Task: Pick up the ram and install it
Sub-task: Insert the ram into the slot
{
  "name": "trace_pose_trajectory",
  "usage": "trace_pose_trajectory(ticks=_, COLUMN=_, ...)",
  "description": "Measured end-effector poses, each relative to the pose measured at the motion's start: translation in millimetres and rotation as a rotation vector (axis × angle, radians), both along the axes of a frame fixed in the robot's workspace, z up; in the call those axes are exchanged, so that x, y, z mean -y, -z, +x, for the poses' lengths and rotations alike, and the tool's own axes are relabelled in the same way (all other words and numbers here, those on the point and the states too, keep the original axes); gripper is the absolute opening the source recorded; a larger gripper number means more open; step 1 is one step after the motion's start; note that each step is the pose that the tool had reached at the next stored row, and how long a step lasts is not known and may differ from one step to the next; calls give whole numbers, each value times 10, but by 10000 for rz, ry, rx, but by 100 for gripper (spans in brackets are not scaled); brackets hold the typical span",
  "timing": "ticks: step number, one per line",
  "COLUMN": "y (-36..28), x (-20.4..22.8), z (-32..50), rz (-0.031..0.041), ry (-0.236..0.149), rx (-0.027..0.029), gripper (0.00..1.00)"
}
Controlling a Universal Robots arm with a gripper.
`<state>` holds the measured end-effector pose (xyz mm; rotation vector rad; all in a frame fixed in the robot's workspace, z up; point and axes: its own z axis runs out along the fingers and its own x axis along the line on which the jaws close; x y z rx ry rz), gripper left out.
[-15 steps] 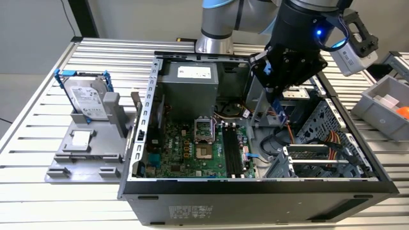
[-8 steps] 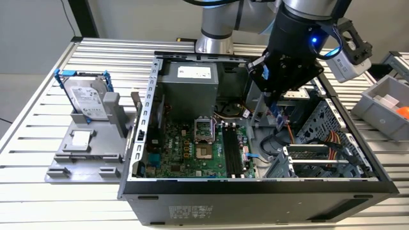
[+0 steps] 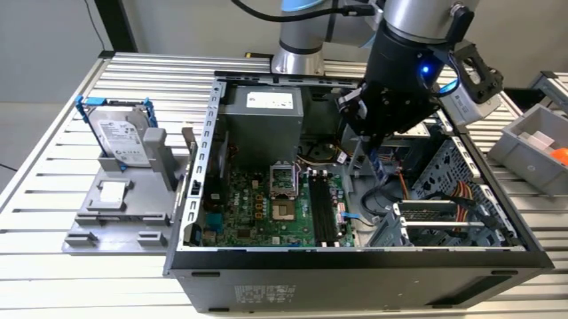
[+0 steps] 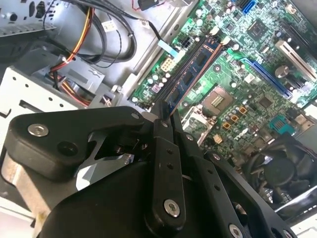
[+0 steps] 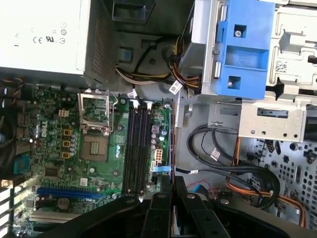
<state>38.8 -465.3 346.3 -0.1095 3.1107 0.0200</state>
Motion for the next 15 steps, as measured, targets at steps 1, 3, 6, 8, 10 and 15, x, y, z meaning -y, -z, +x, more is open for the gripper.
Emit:
trace_pose_trajectory(ticks=1, y=19, x=0, z=-4, rz=-1, ry=9, rx=-1, gripper=0)
trace_pose_trajectory(ticks=3, y=56, x=0, z=-5, rz=0, ry=32, rx=-2, gripper=0)
trace_pose_trajectory(ticks=6, y=109, x=0, z=-15, rz=0, ry=182, rx=-2, gripper=0)
trace_pose_trajectory(ticks=8, y=136, x=0, z=-16, rz=0, ry=309, rx=-2, gripper=0)
trace_pose_trajectory(ticks=10, y=172, x=0, z=-17, rz=1, ry=557, rx=-2, gripper=0)
trace_pose_trajectory(ticks=15, y=264, x=-2, z=-43, rz=-11, ry=1023, rx=-2, gripper=0)
